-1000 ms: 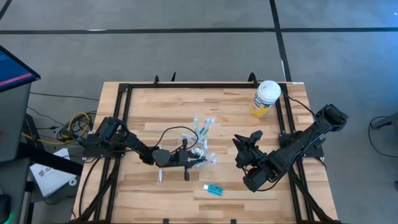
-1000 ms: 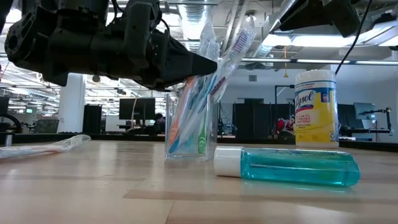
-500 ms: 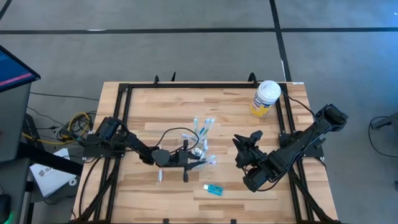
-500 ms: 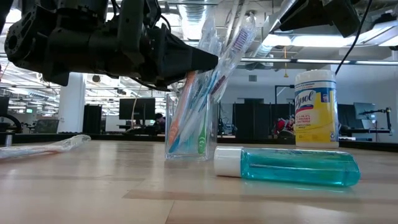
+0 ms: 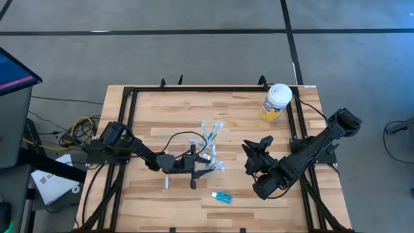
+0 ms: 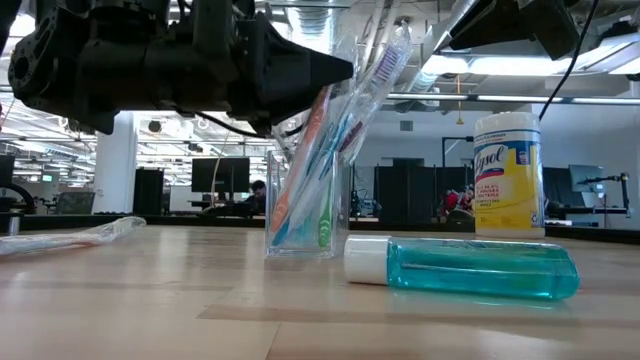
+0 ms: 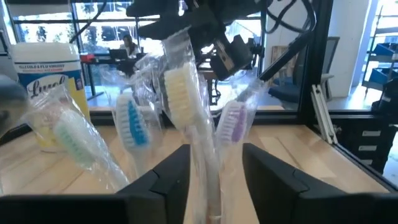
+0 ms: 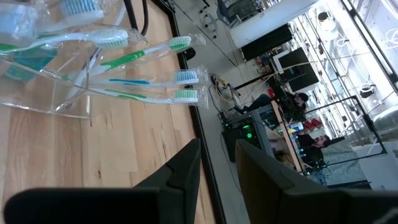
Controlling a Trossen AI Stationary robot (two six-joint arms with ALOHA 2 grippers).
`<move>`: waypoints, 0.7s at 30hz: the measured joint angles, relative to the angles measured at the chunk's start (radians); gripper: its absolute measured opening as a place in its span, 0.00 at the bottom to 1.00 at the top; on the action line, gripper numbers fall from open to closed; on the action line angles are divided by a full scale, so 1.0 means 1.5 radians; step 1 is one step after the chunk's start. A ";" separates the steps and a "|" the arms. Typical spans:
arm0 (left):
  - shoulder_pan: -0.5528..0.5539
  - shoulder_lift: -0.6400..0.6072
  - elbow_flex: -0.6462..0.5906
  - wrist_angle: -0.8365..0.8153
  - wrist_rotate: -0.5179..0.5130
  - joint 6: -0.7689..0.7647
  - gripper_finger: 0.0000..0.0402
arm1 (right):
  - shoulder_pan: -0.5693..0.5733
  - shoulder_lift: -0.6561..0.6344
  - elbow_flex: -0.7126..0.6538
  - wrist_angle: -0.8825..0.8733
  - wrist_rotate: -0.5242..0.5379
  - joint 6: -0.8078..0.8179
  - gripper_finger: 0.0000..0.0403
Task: Pick & Place toothbrushing station
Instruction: Put the top orange toothbrush into the transparent organizer
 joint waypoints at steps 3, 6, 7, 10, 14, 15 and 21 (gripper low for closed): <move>0.000 -0.004 0.000 0.002 0.000 0.000 0.39 | 0.000 0.000 0.000 0.000 0.000 0.000 0.23; 0.000 -0.016 0.000 0.001 -0.004 0.013 0.42 | 0.000 0.000 0.000 0.000 0.000 0.000 0.23; 0.000 -0.022 0.000 0.002 -0.004 0.019 0.43 | 0.000 0.000 0.000 0.000 0.000 0.000 0.23; 0.000 -0.041 0.000 0.002 -0.005 0.034 0.46 | 0.000 0.000 0.000 0.001 0.000 0.000 0.23; -0.001 -0.060 0.000 -0.010 -0.008 0.035 0.47 | 0.000 0.000 0.000 0.001 0.000 0.000 0.23; -0.001 -0.062 0.000 -0.017 -0.008 0.035 0.48 | 0.000 0.000 0.000 0.001 0.000 0.000 0.23; -0.008 -0.089 0.000 -0.036 -0.008 0.035 0.48 | 0.000 0.000 0.000 0.001 0.000 0.000 0.23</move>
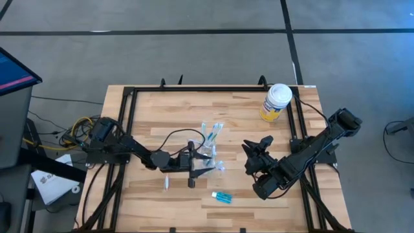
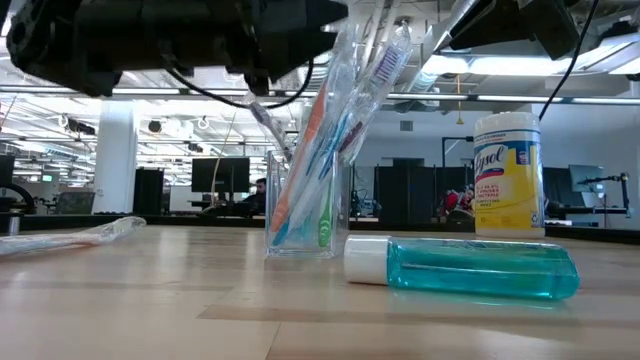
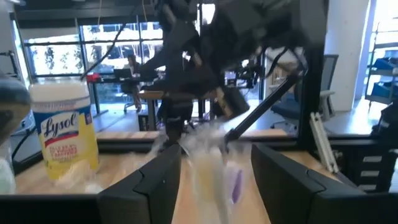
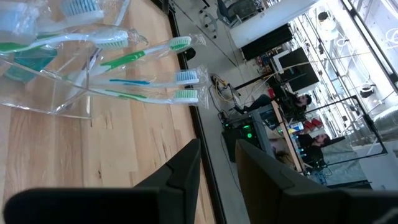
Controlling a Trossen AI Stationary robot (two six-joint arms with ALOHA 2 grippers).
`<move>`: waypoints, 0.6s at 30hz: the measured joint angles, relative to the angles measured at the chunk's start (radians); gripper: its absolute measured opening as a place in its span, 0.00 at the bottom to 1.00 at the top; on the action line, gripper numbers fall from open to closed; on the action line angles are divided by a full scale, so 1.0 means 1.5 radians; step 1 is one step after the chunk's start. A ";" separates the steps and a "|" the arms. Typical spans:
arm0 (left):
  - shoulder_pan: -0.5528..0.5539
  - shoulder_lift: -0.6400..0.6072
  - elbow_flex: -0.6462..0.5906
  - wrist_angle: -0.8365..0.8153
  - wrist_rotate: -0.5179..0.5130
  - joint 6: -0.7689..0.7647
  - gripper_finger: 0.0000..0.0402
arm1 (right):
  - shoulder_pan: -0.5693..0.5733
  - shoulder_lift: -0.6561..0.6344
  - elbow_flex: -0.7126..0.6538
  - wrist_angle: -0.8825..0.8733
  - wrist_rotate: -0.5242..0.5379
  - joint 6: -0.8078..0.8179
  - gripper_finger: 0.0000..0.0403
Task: Pick & Place toothbrushing station
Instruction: Put the top orange toothbrush into the transparent organizer, then put the orange toothbrush into the transparent organizer
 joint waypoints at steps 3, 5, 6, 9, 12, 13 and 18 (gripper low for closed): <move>-0.009 -0.026 0.000 -0.011 0.000 0.017 0.47 | 0.000 0.000 0.000 0.000 0.000 0.000 0.23; -0.015 -0.049 0.000 -0.044 -0.020 0.029 0.47 | 0.000 0.000 0.000 0.000 0.000 0.000 0.23; -0.018 -0.061 0.000 -0.068 -0.040 0.029 0.47 | 0.000 0.000 0.000 0.000 0.000 0.000 0.23; -0.030 -0.100 0.000 -0.150 -0.096 0.027 0.47 | 0.000 0.000 0.000 0.000 0.000 0.000 0.23; -0.043 -0.137 0.000 -0.221 -0.140 -0.001 0.47 | 0.000 0.000 0.000 -0.001 0.000 0.000 0.23; -0.048 -0.150 0.000 -0.245 -0.150 -0.012 0.47 | 0.000 0.000 0.000 -0.001 0.000 0.000 0.23; -0.074 -0.209 0.000 -0.353 -0.197 -0.093 0.47 | 0.000 0.000 0.000 0.000 -0.001 0.000 0.23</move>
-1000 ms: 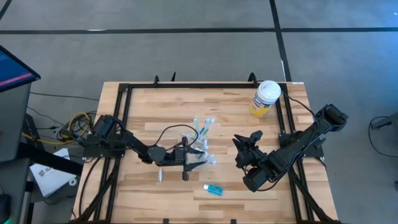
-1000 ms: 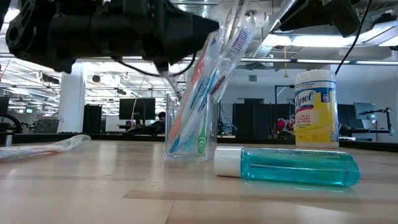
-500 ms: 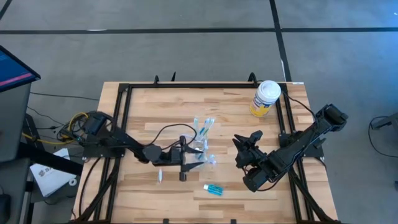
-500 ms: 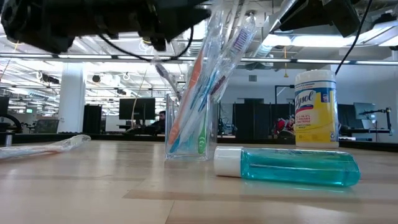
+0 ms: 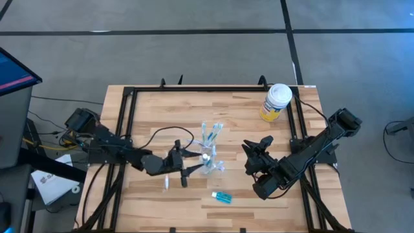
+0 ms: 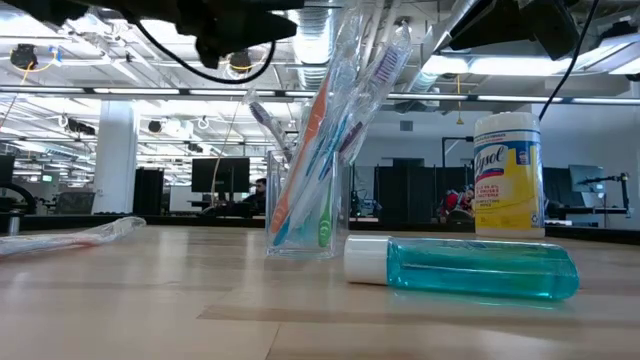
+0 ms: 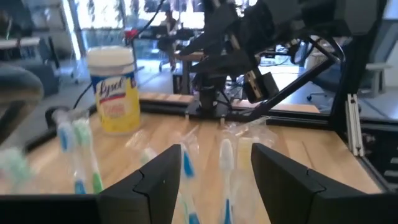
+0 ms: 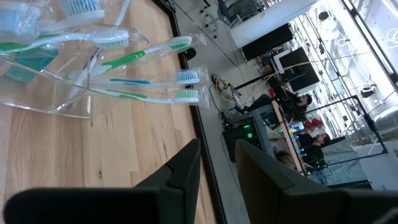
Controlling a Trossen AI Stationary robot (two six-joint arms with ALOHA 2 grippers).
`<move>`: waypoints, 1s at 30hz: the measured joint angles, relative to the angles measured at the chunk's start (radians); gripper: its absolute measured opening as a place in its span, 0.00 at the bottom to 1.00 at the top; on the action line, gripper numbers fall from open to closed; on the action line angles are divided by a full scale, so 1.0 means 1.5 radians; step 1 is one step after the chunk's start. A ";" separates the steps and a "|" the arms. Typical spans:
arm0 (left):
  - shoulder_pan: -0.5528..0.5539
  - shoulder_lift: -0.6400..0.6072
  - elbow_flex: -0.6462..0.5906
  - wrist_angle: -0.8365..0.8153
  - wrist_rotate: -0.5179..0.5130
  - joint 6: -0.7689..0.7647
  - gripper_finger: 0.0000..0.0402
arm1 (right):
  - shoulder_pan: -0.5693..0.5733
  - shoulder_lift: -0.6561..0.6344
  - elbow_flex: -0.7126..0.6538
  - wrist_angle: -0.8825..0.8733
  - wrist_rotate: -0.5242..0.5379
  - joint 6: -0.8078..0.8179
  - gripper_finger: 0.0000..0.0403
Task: Pick & Place toothbrushing station
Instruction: Put the orange toothbrush into the transparent organizer
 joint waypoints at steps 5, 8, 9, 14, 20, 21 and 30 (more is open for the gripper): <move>-0.020 -0.053 0.000 -0.111 -0.014 -0.120 0.47 | 0.000 0.000 0.000 0.002 -0.001 0.000 0.23; -0.033 -0.082 0.000 -0.183 -0.013 -0.187 0.47 | 0.000 0.000 0.000 0.003 -0.001 0.000 0.23; -0.037 -0.090 0.000 -0.201 -0.013 -0.208 0.47 | 0.000 0.000 0.000 0.004 -0.001 0.000 0.23; -0.063 -0.130 0.000 -0.305 -0.012 -0.321 0.47 | 0.000 0.000 0.000 0.005 -0.001 0.000 0.23; -0.089 -0.157 0.000 -0.411 0.046 -0.472 0.47 | 0.000 0.000 0.000 0.006 -0.002 0.000 0.23; -0.093 -0.158 0.000 -0.422 0.054 -0.492 0.47 | 0.000 0.000 0.000 0.008 -0.002 0.000 0.23; -0.098 -0.158 0.000 -0.519 0.082 -0.643 0.47 | 0.000 0.000 0.000 0.018 -0.002 0.000 0.23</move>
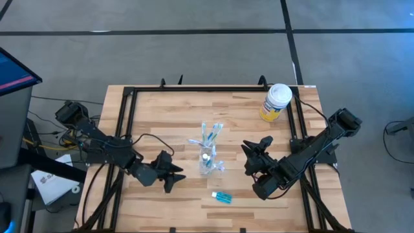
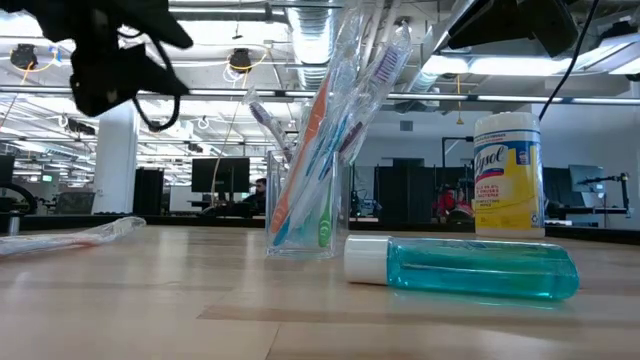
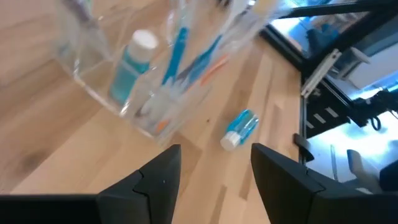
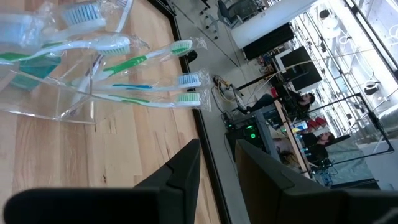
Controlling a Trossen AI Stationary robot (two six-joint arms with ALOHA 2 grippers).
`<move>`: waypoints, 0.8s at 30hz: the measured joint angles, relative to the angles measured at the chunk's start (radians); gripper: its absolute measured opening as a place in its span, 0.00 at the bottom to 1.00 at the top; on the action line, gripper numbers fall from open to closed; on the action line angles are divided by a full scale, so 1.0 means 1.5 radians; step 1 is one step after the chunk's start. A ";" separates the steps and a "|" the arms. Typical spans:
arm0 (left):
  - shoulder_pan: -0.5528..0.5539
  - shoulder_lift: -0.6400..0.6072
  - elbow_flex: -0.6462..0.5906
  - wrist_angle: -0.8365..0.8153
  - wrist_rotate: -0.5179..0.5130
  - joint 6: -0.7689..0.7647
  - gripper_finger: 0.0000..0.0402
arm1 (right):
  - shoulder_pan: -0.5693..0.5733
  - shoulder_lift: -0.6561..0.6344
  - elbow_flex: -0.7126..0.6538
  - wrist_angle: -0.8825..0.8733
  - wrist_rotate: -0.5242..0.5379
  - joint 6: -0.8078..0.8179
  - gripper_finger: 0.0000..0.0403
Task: Pick & Place toothbrushing station
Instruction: Put the orange toothbrush into the transparent organizer
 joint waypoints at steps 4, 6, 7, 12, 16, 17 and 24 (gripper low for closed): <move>0.000 0.000 0.000 -0.044 0.002 -0.075 0.47 | 0.000 0.000 0.000 0.000 0.000 0.000 0.23; 0.000 0.000 0.000 -0.069 0.002 -0.108 0.47 | 0.000 0.000 0.000 0.000 0.000 0.000 0.23; 0.000 0.000 0.000 -0.081 0.002 -0.123 0.47 | 0.000 0.000 0.000 0.000 0.000 0.000 0.23; 0.000 0.000 0.000 -0.185 0.002 -0.240 0.47 | 0.000 0.000 0.000 0.000 0.000 0.000 0.23; 0.001 0.000 0.000 -0.296 0.037 -0.351 0.44 | 0.000 0.000 0.000 0.000 0.000 0.000 0.23; 0.000 0.000 0.000 -0.317 0.045 -0.366 0.42 | 0.000 0.000 0.000 0.000 0.000 0.000 0.23; 0.001 0.001 0.000 -0.347 0.046 -0.379 0.36 | 0.000 0.000 0.000 0.001 0.000 0.000 0.23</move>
